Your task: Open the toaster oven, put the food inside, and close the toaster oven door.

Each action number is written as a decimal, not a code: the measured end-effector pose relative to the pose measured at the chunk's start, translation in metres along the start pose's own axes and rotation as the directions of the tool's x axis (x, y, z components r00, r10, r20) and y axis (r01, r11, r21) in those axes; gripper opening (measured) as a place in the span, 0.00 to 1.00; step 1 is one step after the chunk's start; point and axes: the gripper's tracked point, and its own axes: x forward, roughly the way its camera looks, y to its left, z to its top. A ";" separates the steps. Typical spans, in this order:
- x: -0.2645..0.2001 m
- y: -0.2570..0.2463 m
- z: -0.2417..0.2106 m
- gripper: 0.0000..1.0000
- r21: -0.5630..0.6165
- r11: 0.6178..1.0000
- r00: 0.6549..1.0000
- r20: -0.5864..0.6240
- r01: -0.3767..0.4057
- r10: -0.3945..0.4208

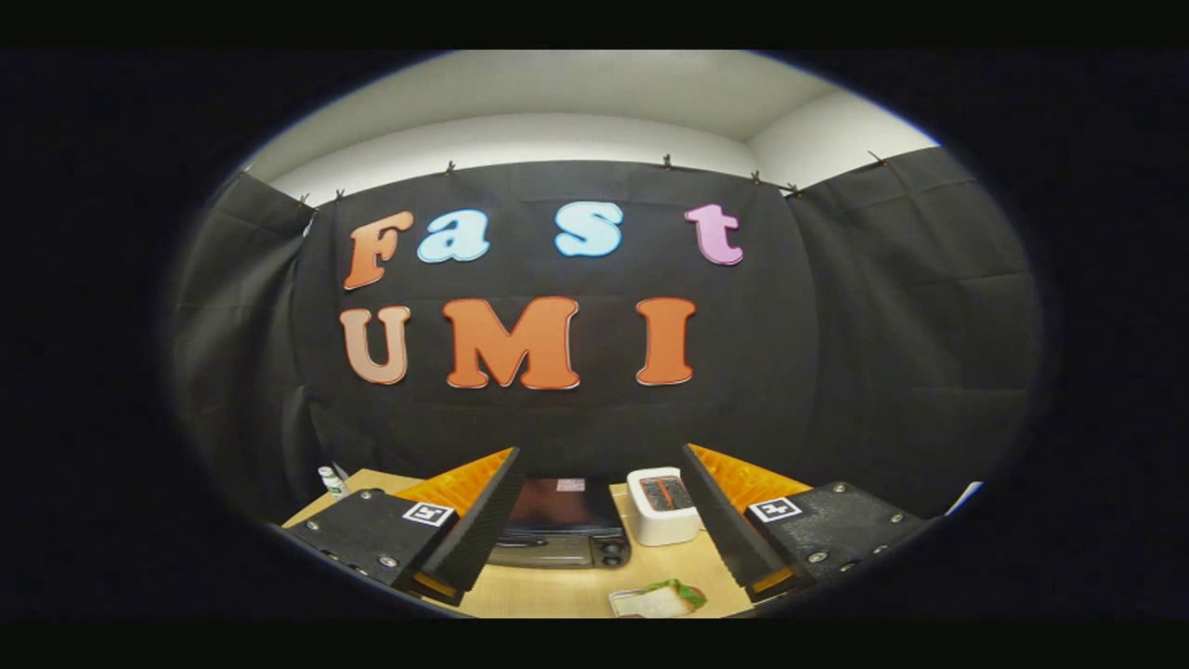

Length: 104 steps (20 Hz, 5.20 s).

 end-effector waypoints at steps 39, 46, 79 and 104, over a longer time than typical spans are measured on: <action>0.077 0.130 -0.249 1.00 -0.030 0.998 0.976 -0.209 -0.062 0.055; 0.028 0.124 -0.272 1.00 -0.026 0.997 0.961 -0.272 -0.068 0.058; -0.060 0.112 -0.414 0.99 -0.017 0.997 0.811 -0.582 -0.080 0.056; -0.040 -0.098 -0.282 0.99 -0.045 0.994 0.829 -0.557 -0.100 0.058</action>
